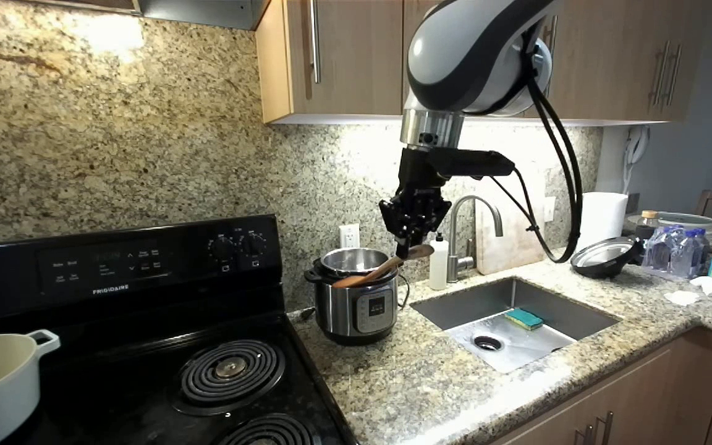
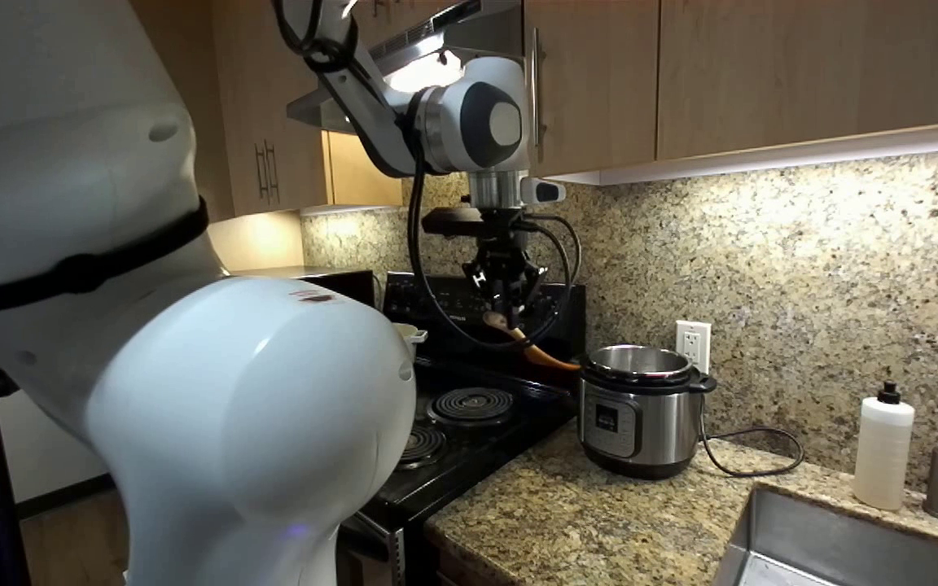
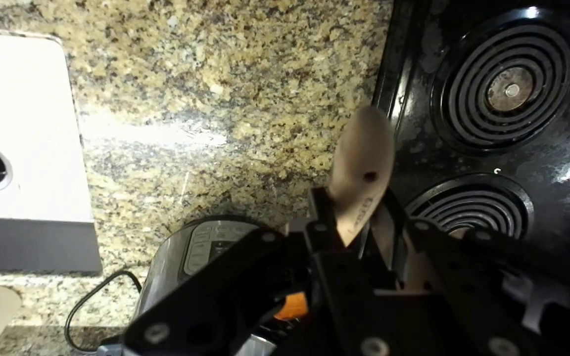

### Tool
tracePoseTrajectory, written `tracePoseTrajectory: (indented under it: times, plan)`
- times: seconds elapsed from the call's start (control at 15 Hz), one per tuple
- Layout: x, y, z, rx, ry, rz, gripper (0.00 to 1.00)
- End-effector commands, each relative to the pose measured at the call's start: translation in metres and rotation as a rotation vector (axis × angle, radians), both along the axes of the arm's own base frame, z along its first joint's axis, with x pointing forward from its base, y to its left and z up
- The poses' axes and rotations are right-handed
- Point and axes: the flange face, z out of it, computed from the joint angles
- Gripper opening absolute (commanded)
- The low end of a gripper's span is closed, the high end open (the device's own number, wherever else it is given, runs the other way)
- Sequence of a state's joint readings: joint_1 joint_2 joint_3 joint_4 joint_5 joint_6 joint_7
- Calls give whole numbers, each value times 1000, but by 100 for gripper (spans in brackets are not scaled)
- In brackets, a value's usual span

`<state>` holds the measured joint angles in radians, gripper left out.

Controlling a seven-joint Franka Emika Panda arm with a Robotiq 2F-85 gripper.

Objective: Put the wooden spatula inside the rice cooker

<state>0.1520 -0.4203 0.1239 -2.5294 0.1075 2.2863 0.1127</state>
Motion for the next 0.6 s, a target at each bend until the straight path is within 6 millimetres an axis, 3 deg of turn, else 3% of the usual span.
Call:
tracePoseTrajectory:
  times: [0.0, 0.53]
  plan:
    - [-10, 1, 15, -66, -66, 5, 10]
    - [-1, -1, 20, -124, -116, -15, 10]
